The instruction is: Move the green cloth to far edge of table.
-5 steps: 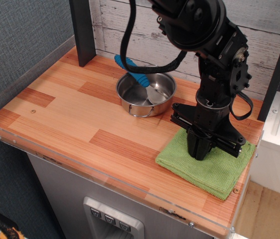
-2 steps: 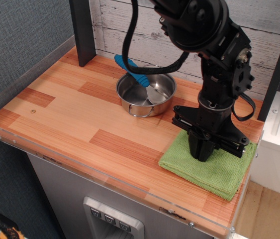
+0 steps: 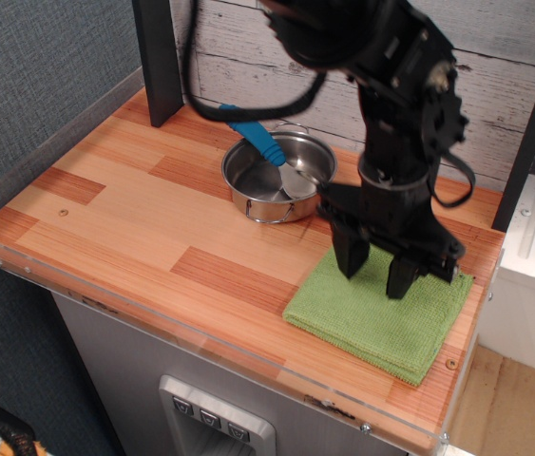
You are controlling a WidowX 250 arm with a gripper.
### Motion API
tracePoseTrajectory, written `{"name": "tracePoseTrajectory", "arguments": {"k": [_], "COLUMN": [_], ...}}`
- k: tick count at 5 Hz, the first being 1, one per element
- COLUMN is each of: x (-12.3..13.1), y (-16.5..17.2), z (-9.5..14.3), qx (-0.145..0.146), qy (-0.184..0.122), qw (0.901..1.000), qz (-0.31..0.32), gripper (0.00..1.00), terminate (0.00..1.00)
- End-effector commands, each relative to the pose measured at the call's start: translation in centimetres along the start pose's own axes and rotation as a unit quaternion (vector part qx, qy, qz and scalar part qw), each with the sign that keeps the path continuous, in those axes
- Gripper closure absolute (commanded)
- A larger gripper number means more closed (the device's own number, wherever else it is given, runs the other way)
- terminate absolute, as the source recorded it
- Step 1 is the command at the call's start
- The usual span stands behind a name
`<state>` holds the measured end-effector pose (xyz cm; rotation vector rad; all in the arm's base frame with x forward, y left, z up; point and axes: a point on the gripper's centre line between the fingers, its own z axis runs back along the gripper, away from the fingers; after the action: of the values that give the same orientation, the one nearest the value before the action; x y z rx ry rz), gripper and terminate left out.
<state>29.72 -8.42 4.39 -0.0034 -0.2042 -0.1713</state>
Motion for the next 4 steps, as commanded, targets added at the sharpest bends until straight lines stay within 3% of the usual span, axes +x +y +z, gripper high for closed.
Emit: {"name": "tracePoseTrajectory", "arguments": {"k": [1, 2, 3, 4], "x": [0.2, -0.1, -0.6, -0.7], "y": [2.7, 3.7, 6.9, 11.0], "z": [5.7, 6.7, 7.1, 7.4], "qx": [-0.039, -0.024, 0.019, 0.041], "qy": [-0.09, -0.089, -0.063, -0.063], "qw": [0.994, 0.9946, 0.997, 0.9956], "qz": [0.049, 0.048, 0.04, 0.056], "gripper": [0.0, 0.0, 0.0, 0.0], "terminate": [0.0, 0.0, 0.0, 0.0]}}
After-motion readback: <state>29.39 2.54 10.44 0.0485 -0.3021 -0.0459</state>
